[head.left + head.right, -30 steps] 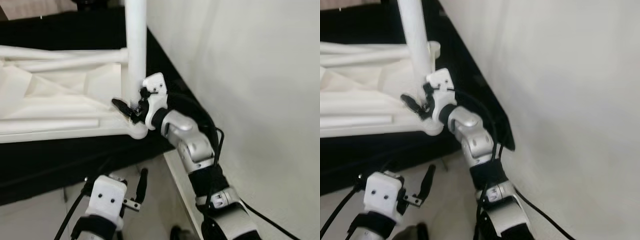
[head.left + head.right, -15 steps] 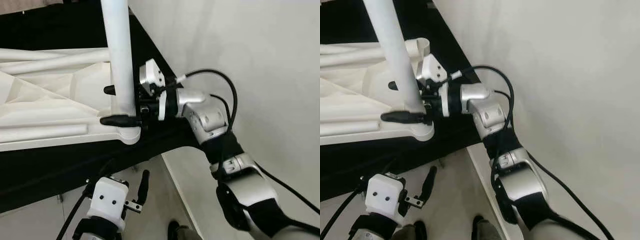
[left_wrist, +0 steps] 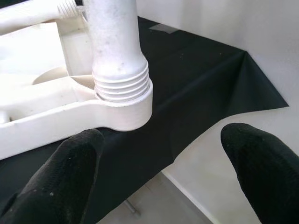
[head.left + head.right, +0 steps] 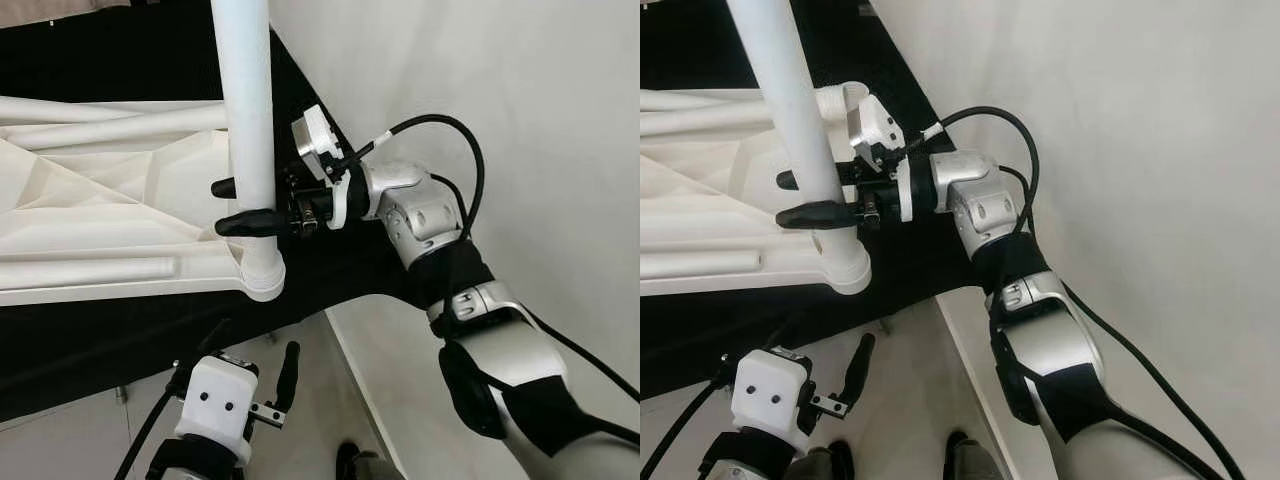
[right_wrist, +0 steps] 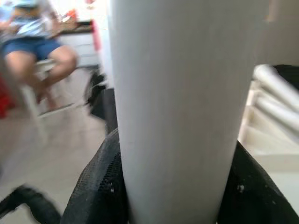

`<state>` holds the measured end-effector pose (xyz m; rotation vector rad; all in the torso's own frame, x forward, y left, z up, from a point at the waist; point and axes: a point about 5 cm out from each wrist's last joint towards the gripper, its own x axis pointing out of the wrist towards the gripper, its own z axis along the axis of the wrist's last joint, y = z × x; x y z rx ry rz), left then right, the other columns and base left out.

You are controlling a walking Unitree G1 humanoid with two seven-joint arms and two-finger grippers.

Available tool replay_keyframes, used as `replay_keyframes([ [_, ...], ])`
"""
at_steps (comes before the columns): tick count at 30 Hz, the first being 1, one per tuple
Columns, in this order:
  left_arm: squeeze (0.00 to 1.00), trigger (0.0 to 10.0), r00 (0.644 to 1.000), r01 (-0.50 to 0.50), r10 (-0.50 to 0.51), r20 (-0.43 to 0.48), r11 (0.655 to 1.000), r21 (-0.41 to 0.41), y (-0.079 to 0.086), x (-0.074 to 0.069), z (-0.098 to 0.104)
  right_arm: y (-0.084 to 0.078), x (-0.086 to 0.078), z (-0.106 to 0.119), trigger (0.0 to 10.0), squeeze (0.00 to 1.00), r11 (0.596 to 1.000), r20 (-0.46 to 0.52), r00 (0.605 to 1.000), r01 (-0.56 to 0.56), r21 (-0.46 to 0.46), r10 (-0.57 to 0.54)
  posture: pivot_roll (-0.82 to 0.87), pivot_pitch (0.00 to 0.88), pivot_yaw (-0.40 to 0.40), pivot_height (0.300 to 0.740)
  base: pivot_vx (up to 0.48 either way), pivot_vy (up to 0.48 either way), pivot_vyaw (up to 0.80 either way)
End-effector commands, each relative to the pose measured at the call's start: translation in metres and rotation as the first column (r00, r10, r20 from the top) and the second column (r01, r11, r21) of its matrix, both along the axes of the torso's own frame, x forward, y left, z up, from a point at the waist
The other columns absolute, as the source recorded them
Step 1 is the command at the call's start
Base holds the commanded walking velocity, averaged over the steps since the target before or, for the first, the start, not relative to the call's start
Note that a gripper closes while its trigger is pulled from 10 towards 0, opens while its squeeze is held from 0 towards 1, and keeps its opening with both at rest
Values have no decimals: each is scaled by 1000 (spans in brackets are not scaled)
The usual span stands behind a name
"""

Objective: Building children table

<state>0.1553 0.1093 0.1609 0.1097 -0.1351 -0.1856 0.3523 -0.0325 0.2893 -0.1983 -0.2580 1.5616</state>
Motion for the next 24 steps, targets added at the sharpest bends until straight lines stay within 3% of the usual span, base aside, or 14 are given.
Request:
replay_keyframes([
  [1, 0, 10000, 1000, 2, -2, -12, 1000, -6, 0, -2, -1, -19, 17, -31, 0, 0, 838, -92, 837, 544, 32, -540, -12, 281, -80, 740, 0, 0, 0],
  [2, 0, 10000, 1000, 2, -2, -12, 1000, -6, 0, -2, -1, -19, 17, -31, 0, 0, 838, -92, 837, 544, 32, -540, -12, 281, -80, 740, 0, 0, 0],
  [3, 0, 10000, 1000, 3, -3, -12, 1000, -5, 1, -1, -1, -29, 17, -50, 0, 0, 617, -151, 611, 787, 10, -777, -17, 281, -77, 740, 0, 0, 0],
  [4, 0, 10000, 1000, 5, -5, -12, 1000, -5, 2, -1, -2, -29, 5, -69, 0, 0, 519, -210, 502, 854, -34, -839, -17, 281, -77, 740, 0, 0, 0],
  [6, 0, 10000, 1000, 8, -8, -12, 1000, -4, 3, 0, -2, -21, -7, -80, 0, 0, 490, -214, 470, 871, -46, -856, -21, 275, -62, 740, 0, 0, 0],
  [7, 0, 10000, 1000, 12, -13, -12, 1000, -1, 3, 2, -3, 0, -19, -87, 0, 0, 560, -220, 539, 828, -38, -813, -25, 260, -55, 740, 0, 0, 0],
  [11, 0, 10000, 1000, 13, -13, -12, 1000, 0, 3, 3, -3, 7, -20, -86, 0, 0, 578, -215, 559, 816, -29, -801, -25, 260, -55, 740, 0, 0, 0],
  [13, 0, 10000, 1000, 11, -11, -12, 1000, 0, 3, 4, -5, 23, -17, -81, 0, 0, 653, -207, 637, 757, -12, -742, -19, 239, -63, 740, 0, 0, 0],
  [14, 0, 10000, 1000, 11, -11, -12, 1000, 0, 3, 4, -5, 23, -17, -81, 0, 0, 653, -207, 637, 757, -12, -742, -19, 239, -63, 740, 0, 0, 0],
  [15, 0, 10000, 1000, 5, -5, -10, 1000, -2, 4, 5, -5, 29, -14, -75, 9961, 0, 687, -181, 675, 727, -7, -716, -18, 239, -65, 740, 0, 0, 0],
  [18, 0, 10000, 1000, 1, -1, -7, 1000, -3, 4, 5, -5, 34, -16, -68, 10000, 0, 741, -191, 729, 672, 12, -658, -20, 237, -68, 740, 0, 0, 0],
  [21, 0, 10000, 1000, -2, 2, -6, 1000, -5, 4, 5, -5, 42, -26, -60, 10000, 0, 840, -185, 828, 542, 18, -530, -16, 235, -71, 740, 0, 0, 0],
  [22, 0, 10000, 1000, -1, 1, -6, 1000, -6, 4, 5, -4, 43, -32, -58, 10000, 1000, 904, -90, 901, 427, 7, -425, -14, 238, -70, 740, 0, 0, 0],
  [24, 0, 10000, 1000, 1, -1, -6, 1000, -7, 3, 5, -4, 42, -33, -54, 10000, 1000, 947, -56, 946, 320, -10, -320, -7, 244, -69, 740, 0, 0, 0],
])
